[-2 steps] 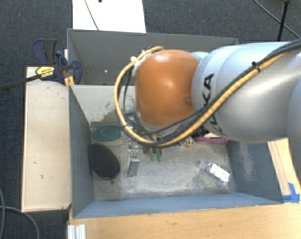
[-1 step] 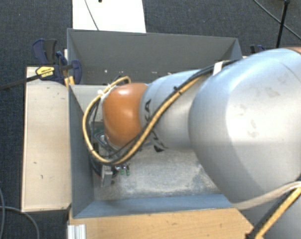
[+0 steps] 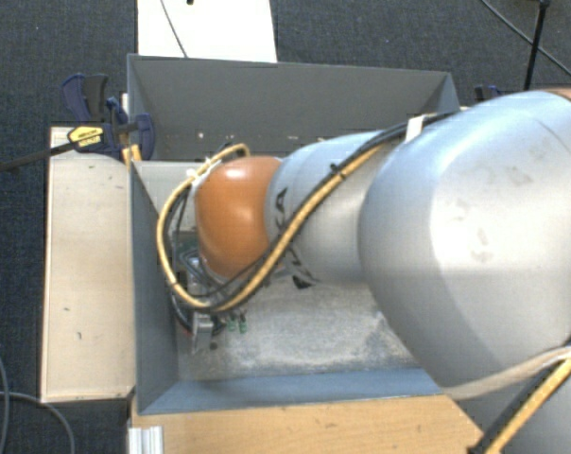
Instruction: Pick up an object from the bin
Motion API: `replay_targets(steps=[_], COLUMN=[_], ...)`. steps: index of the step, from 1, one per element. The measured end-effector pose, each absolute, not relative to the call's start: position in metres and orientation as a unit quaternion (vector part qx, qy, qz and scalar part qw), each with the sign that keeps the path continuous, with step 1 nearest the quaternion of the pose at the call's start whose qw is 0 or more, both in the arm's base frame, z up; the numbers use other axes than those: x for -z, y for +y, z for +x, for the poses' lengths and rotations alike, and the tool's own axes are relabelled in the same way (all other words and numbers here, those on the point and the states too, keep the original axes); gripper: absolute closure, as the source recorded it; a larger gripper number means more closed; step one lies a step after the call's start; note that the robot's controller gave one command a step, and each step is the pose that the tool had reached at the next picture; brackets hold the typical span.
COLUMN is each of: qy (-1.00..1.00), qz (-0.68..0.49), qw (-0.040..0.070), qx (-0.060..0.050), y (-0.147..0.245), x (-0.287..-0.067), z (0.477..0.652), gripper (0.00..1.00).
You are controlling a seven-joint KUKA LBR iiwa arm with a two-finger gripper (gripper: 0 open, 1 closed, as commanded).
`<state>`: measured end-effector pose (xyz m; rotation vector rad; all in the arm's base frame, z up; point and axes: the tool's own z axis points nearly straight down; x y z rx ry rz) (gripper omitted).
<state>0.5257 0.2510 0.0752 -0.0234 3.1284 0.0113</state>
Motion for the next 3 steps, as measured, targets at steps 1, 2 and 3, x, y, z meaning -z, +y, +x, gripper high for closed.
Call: replay_targets(steps=[1, 2, 3], qy=[1.000, 0.998, 0.996], qz=[-0.010, -0.060, -0.093], qw=[0.005, 0.002, 0.006], qx=[-0.002, 0.000, -0.002], y=[0.248, 0.219, 0.235], x=[-0.200, -0.199, -0.338], z=[0.546, 0.558, 0.545], gripper=[1.00, 1.00, 1.00])
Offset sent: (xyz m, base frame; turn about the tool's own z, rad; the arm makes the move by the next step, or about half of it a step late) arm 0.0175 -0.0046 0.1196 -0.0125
